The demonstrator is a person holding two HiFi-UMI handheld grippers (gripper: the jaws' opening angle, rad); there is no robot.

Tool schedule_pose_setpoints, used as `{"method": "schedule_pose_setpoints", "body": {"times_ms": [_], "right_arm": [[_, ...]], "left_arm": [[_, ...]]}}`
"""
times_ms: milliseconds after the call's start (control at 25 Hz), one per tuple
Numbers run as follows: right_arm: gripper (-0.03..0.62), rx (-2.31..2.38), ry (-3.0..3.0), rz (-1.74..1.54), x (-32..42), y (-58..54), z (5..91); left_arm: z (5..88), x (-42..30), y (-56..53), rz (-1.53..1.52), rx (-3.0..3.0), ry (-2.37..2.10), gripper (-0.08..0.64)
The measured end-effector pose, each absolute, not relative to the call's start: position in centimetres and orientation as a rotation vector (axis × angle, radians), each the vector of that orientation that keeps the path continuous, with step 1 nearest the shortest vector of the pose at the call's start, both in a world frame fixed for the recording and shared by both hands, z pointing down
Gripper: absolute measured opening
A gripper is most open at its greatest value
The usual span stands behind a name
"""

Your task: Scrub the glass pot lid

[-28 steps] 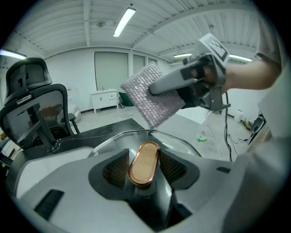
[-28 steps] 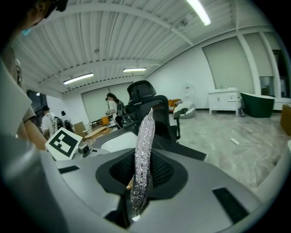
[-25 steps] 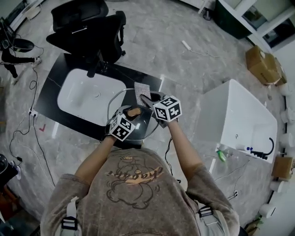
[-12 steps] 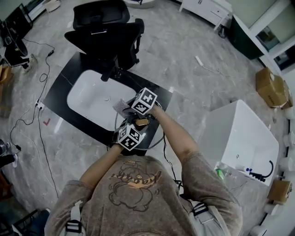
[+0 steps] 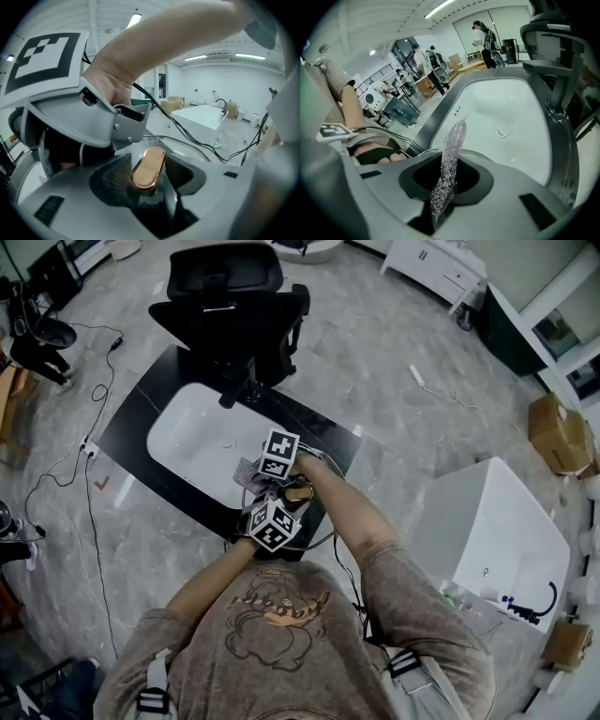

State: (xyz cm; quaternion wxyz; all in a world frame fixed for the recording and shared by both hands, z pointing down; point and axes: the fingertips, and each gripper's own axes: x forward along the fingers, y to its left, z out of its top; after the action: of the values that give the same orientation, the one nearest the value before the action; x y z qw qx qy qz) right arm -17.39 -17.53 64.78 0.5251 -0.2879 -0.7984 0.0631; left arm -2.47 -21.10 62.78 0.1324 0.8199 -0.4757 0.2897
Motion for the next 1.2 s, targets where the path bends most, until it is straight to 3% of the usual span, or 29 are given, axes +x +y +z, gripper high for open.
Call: {"method": "schedule_pose_setpoints", "body": {"times_ms": [520,1200], "right_arm": [[0.080,-0.460,-2.050,0.234,-14.0,-23.4,65.2],[0.080,-0.016,-2.174,0.444,-3.1,-28.5,65.1]], "left_arm": [[62.8,-2.9,-21.1,0.843,2.362,-1.376,0.230],[62.8,-2.9,-21.2,0.876,2.363,-1.302,0.229]]}}
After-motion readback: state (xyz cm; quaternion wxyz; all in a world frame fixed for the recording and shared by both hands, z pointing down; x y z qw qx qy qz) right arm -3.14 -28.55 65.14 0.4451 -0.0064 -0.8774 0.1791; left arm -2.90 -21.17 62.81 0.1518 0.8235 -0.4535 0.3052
